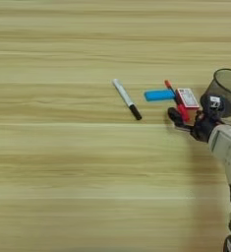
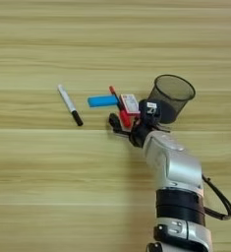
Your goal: Move the objects on the table
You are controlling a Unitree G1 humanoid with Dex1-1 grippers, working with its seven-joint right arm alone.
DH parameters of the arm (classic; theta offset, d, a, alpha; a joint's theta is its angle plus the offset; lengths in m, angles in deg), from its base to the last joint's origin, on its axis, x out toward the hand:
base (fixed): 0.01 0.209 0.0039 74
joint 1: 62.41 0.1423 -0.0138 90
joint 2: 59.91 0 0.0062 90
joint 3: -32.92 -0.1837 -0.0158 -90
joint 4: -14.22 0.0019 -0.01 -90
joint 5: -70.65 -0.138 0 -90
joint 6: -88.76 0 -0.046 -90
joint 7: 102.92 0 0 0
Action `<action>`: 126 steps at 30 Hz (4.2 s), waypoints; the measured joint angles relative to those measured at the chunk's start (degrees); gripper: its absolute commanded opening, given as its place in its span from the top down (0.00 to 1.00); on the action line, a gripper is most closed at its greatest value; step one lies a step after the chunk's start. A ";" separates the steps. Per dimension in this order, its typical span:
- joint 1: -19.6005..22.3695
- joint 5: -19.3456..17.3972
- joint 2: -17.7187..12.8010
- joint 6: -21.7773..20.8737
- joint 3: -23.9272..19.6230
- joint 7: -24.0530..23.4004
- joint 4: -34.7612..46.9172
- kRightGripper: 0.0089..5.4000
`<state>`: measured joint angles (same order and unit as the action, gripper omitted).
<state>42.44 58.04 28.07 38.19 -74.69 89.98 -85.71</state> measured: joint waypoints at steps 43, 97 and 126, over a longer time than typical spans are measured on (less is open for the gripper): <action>-0.34 1.19 -0.94 -1.42 3.97 2.61 -0.77 0.87; 0.07 1.26 3.11 -0.38 11.49 3.74 4.45 0.90; -0.14 2.28 3.31 -1.31 15.22 5.85 4.03 0.81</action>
<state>42.30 60.32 31.38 36.88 -59.48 95.83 -81.67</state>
